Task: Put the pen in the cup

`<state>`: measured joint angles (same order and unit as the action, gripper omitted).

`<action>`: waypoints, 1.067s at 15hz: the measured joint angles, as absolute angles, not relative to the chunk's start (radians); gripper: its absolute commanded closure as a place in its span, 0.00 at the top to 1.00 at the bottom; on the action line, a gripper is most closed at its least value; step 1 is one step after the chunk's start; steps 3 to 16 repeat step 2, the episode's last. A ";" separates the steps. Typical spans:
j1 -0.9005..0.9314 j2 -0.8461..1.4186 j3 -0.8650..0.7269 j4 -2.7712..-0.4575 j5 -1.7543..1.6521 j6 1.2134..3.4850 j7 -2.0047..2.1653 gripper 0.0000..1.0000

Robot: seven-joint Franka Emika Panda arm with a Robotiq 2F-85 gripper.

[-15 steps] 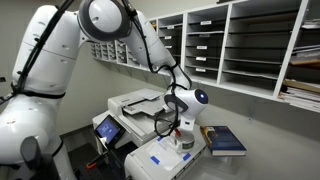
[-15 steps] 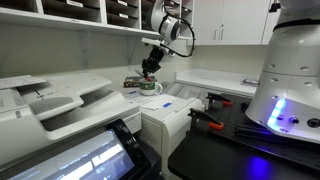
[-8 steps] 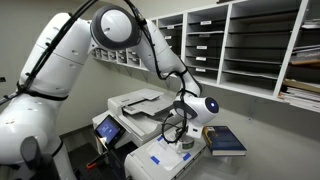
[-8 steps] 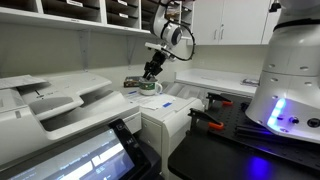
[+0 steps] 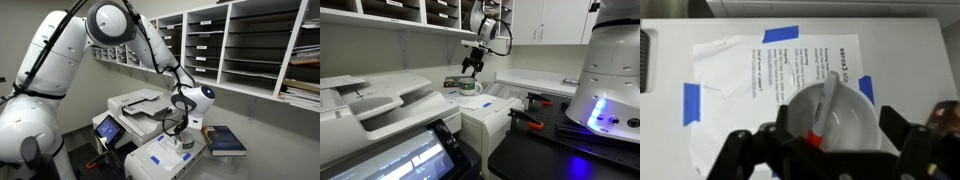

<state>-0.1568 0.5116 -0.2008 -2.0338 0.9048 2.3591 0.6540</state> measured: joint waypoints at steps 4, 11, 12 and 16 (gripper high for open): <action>-0.089 0.479 -0.232 -2.069 0.787 2.427 0.779 1.00; -0.089 0.479 -0.232 -2.069 0.787 2.427 0.779 1.00; -0.089 0.479 -0.232 -2.069 0.787 2.427 0.779 1.00; -0.089 0.479 -0.232 -2.069 0.787 2.427 0.779 1.00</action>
